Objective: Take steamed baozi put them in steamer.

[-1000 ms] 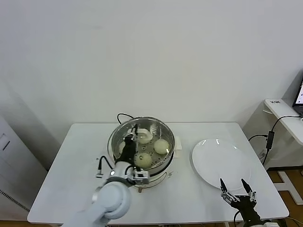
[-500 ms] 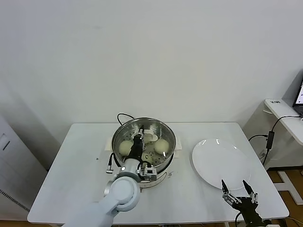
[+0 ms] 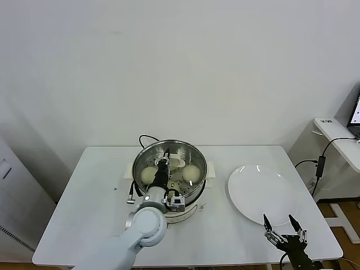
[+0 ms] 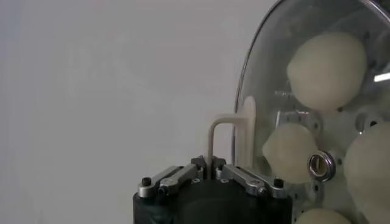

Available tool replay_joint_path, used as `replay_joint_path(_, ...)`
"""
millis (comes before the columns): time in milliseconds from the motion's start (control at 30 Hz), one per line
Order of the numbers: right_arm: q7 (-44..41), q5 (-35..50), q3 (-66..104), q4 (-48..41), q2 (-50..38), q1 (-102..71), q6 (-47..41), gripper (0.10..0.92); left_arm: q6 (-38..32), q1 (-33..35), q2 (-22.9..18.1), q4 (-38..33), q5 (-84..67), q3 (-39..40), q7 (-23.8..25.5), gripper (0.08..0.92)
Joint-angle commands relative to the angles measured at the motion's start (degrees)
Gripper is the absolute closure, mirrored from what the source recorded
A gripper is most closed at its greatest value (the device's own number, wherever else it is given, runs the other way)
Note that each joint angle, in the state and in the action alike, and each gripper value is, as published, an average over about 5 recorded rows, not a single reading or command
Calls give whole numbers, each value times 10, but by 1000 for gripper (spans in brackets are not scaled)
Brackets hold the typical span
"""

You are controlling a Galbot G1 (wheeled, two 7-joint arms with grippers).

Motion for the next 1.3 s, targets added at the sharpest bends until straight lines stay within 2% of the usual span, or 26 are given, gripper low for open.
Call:
replay_joint_path(33, -1, 1, 0, 4, 1, -1, 0, 203, 28, 13, -1, -10, -28, -8, -28, 842)
replay_joint_path(567, -7, -2, -7, -6, -1, 5, 4, 203, 28, 102, 85, -193, -224, -46, -98, 388)
replay_joint_path(733, -10, -1, -14, -13, -2, 11, 4, 203, 28, 159, 107, -237, -245, -67, -115, 243)
replay_joint_path(833, -11, 12, -21, -9, -5, 19, 5, 203, 20, 204, 109, -258, -270, -104, -141, 191)
replay_joint_path(900, -4, 22, -29, 1, -12, 28, 4, 203, -25, 234, 102, -263, -295, -152, -161, 181)
replay_joint_path(1100, 33, 26, -51, 5, -51, 94, -6, 203, -275, 317, 32, -235, -435, -370, -194, 177)
replay_joint_path(1167, 42, 19, -60, -4, -61, 115, -9, 203, -344, 340, -8, -220, -476, -441, -192, 177)
replay_joint_path(1300, 61, 21, -79, -16, -67, 140, -16, 203, -458, 397, -79, -193, -532, -552, -156, 177)
